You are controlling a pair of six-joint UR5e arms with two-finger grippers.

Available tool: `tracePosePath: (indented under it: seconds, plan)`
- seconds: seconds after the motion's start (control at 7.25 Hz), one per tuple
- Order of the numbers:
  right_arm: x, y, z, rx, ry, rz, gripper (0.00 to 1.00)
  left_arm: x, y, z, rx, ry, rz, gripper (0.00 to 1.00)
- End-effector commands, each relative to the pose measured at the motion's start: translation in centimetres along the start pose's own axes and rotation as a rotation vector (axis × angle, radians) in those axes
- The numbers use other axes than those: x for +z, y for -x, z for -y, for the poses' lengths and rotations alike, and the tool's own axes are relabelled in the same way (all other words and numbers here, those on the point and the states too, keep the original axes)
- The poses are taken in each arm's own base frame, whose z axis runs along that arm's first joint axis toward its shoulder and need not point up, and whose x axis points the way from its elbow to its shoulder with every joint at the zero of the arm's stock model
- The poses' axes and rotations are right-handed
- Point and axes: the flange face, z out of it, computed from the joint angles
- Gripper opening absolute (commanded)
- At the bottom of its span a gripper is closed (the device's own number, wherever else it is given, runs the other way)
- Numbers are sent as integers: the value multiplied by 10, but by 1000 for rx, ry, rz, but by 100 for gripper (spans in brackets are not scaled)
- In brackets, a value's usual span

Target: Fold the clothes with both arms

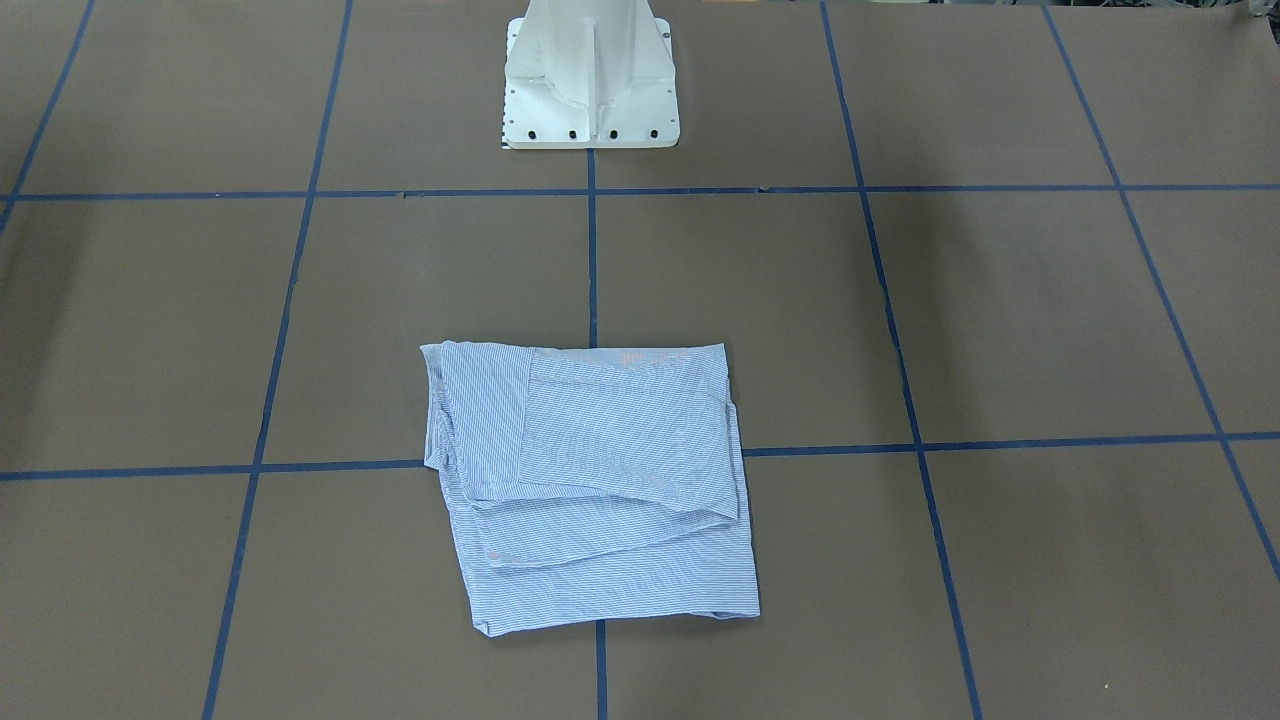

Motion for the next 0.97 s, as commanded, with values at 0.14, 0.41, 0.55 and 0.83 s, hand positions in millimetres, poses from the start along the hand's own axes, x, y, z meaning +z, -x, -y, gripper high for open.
tracePosePath:
  seconds: [0.14, 0.41, 0.55, 0.83]
  plan:
    - [3, -2, -4, 6, 5, -1, 100, -19, 0, 6, -21, -34, -16, 100]
    - [2, 0, -3, 4, 1, -1, 100, -19, -1, -1, -25, -30, -18, 100]
    - [-3, 6, -1, -8, -9, 0, 100, -19, -1, -2, -21, -34, -17, 100]
    - [-3, 10, -1, -9, -9, 35, 100, -23, -4, 8, -5, -46, -14, 100]
